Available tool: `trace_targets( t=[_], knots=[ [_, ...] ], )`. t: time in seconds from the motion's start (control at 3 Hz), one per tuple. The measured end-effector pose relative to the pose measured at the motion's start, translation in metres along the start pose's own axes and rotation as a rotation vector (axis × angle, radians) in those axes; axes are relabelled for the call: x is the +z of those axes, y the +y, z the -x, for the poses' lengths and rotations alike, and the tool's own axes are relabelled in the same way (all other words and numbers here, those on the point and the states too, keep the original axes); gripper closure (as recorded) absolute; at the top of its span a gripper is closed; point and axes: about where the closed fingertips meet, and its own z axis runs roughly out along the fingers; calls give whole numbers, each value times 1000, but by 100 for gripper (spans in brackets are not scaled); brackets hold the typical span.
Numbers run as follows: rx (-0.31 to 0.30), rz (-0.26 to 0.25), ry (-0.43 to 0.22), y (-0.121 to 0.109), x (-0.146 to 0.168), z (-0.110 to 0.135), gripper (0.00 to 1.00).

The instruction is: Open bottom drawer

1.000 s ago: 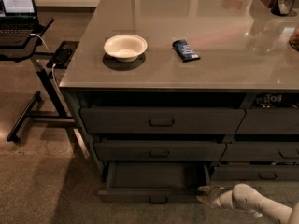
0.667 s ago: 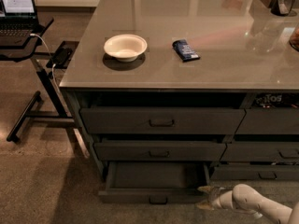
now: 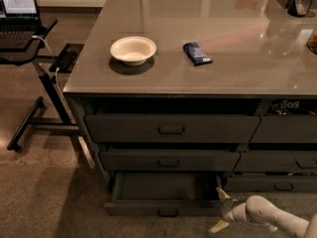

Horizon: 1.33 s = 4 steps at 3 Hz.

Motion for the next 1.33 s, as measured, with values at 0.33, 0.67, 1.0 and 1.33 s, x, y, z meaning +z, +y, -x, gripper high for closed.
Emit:
trace_targets(
  t=[0.33, 0.67, 1.0, 1.33],
  knots=[
    [-27, 29, -7, 2, 23, 13, 0],
    [-38, 67, -12, 6, 52, 22, 0],
    [-41, 69, -13, 6, 54, 24, 18],
    [-41, 70, -13, 6, 54, 24, 41]
  ],
)
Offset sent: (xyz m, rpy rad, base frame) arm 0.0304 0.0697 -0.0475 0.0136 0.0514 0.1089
